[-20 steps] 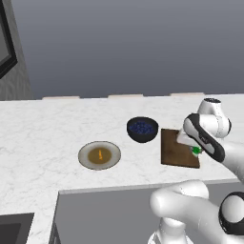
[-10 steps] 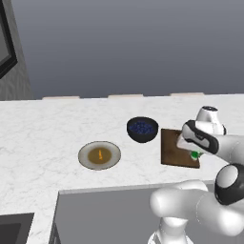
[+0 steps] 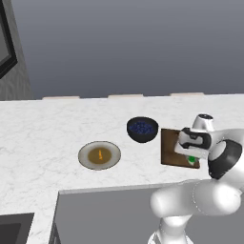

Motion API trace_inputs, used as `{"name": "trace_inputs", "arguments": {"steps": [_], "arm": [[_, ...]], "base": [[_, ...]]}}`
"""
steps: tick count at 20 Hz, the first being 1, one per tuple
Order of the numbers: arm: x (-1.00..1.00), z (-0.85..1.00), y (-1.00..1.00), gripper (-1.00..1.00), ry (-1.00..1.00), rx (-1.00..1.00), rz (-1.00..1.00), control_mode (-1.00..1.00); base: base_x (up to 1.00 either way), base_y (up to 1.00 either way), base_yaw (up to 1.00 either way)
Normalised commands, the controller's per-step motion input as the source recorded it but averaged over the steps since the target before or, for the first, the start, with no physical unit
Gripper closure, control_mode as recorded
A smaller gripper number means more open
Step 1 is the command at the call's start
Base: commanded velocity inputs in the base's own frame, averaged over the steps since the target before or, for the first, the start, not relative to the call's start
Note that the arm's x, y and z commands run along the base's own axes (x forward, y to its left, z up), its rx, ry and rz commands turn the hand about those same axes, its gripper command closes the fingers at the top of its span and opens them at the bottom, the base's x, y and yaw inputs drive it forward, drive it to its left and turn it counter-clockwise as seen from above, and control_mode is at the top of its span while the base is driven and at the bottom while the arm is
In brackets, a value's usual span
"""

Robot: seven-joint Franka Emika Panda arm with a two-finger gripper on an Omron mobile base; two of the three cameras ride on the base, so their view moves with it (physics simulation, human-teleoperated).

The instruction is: Pick up the knife from the drawer and place it on the cutting board. Then place the meat from the plate to the cutting board.

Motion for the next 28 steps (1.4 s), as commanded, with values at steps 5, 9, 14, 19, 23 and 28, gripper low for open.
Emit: {"name": "trace_inputs", "arguments": {"steps": [5,9,14,19,23,28], "arm": [[0.26,-0.32,-0.05,1.0,0.0,0.0,0.0,-1.0],[0.38,-0.2,-0.08,1.0,0.0,0.0,0.0,-1.0],[0.33,-0.26,-0.05,1.0,0.0,0.0,0.0,-1.0],[0.09,-0.32,0.0,-1.0,-0.02,0.0,0.0,-1.0],[0.0,-0.17,0.0,-1.0,-0.05,0.0,0.0,-1.0],[0.0,-0.06,0.0,-1.0,-0.03,0.0,0.0,-1.0]], "base": [[0.0,0.0,0.0],[0.0,0.0,0.0],[0.0,0.0,0.0],[0.0,0.0,0.0],[0.0,0.0,0.0],[0.0,0.0,0.0]]}}
